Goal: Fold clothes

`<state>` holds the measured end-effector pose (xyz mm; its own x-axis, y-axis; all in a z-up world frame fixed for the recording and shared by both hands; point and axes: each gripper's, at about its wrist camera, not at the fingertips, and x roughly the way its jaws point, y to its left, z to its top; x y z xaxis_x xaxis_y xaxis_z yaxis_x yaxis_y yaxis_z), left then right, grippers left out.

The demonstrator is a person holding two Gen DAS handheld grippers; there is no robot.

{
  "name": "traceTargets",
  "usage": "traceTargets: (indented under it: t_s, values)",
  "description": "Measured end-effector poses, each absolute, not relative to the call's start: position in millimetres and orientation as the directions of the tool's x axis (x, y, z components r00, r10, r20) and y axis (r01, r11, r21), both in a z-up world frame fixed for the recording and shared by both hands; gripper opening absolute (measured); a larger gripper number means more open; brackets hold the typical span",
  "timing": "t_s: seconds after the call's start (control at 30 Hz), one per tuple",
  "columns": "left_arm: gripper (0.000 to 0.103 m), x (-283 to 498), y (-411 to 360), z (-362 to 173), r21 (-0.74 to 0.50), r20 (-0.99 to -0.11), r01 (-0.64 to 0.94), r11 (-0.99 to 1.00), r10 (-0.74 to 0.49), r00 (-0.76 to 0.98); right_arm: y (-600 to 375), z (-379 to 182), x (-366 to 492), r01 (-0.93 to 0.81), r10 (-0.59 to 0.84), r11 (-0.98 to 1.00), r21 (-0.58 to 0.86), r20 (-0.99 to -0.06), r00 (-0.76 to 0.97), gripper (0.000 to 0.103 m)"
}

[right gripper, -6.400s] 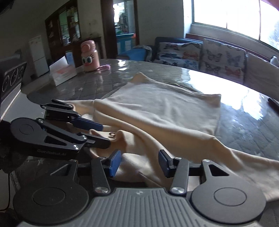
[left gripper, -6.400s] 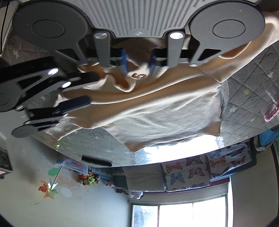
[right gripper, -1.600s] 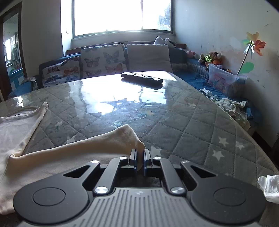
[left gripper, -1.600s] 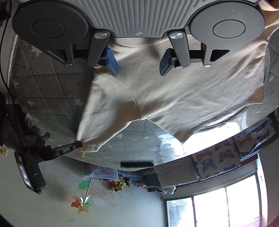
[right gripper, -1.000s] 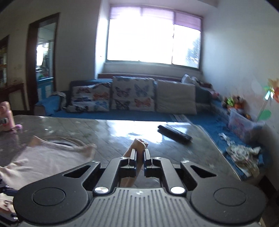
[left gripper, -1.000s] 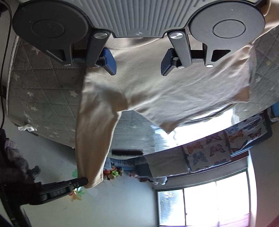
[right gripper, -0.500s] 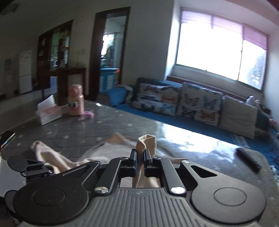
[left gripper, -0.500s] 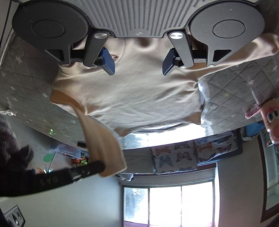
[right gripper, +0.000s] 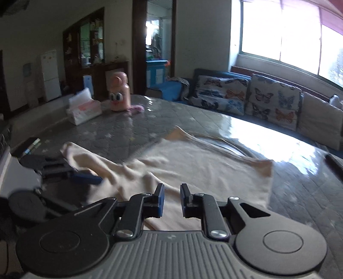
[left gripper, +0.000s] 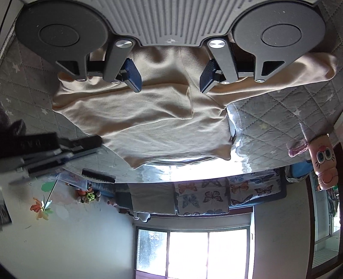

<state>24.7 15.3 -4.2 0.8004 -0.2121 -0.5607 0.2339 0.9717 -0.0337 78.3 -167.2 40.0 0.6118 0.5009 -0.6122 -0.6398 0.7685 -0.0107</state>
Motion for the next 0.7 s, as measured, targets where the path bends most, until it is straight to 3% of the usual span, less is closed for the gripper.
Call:
traceTargets:
  t_s: [0.27,0.37,0.53,0.7]
  values:
    - [0.055,50,12,-11,-0.033,-0.601,0.189,0.981,-0.171,0.781,-224,2,79,-0.546,0.406,0.838,0.022,-0.694,0.595,0.016]
    - [0.04,56,11,-15,-0.025,-0.616,0.182,0.983,-0.158,0.771,-232,-2,71,-0.552,0.405,0.834,0.009,-0.691,0.599,0.034]
    - [0.008,59,8,-15,-0.01,-0.616,0.172,0.985,-0.142,0.775,-235,-7,63,-0.581,0.409,0.814,-0.022,-0.69,0.598,0.038]
    - [0.004,56,5,2,-0.019,-0.585,0.174,0.985,-0.152,0.796,-235,-12,63,-0.576,0.395,0.817,-0.039,-0.69,0.607,0.038]
